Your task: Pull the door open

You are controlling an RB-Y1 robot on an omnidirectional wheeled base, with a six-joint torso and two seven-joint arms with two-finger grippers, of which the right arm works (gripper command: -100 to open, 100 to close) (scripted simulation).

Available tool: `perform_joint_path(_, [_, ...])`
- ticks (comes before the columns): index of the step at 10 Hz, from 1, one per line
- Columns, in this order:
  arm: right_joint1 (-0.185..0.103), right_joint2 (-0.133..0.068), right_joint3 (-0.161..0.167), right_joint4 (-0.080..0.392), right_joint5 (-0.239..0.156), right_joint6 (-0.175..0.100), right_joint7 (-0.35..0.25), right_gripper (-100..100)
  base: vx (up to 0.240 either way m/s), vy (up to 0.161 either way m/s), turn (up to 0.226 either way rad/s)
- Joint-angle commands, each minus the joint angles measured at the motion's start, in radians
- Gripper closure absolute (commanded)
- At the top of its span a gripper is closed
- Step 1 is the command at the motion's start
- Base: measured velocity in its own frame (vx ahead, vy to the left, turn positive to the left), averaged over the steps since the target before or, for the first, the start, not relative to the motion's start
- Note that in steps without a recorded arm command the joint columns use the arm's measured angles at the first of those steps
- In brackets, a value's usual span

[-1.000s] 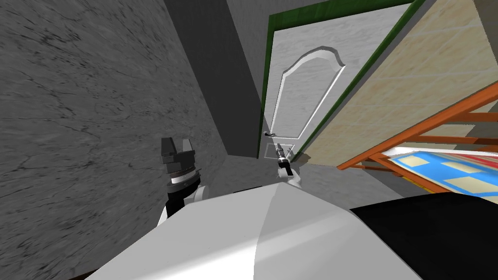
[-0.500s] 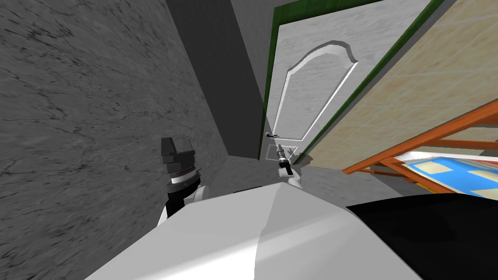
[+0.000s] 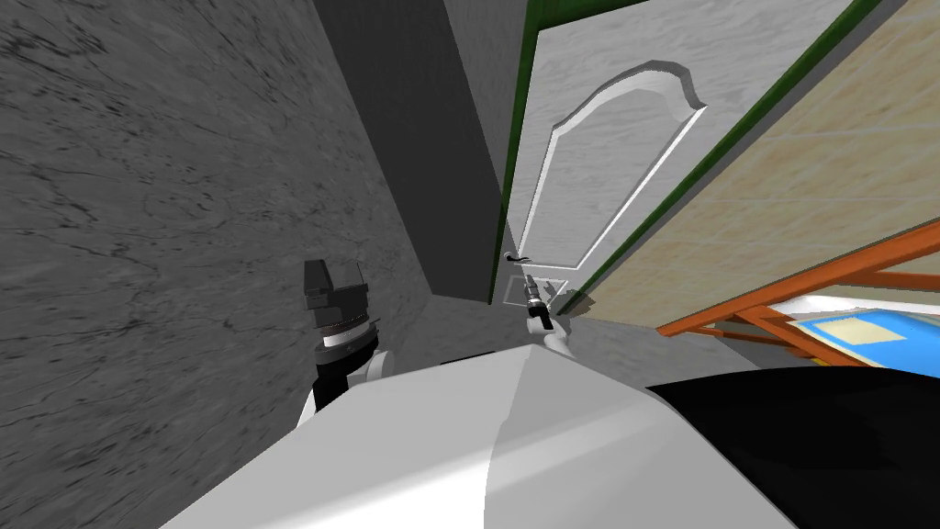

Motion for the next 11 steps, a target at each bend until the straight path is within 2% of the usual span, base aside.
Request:
perform_joint_path(1, [-0.021,-0.008,-0.012,0.047,-0.002,-0.006,-0.006,-100,0.077,-0.02,0.046])
perform_joint_path(6, [-0.087,-0.03,-0.048,0.193,-0.007,-0.03,-0.02,-100,0.101,-0.015,0.046])
perform_joint_path(7, [-0.087,-0.03,-0.048,0.196,-0.007,-0.03,-0.02,-100,0.053,-0.001,0.017])
perform_joint_path(8, [-0.11,-0.038,-0.06,0.247,-0.008,-0.038,-0.025,-100,0.081,0.013,0.04])
perform_joint_path(11, [-0.143,-0.049,-0.078,0.321,-0.011,-0.05,-0.032,-100,0.097,-0.019,0.047])
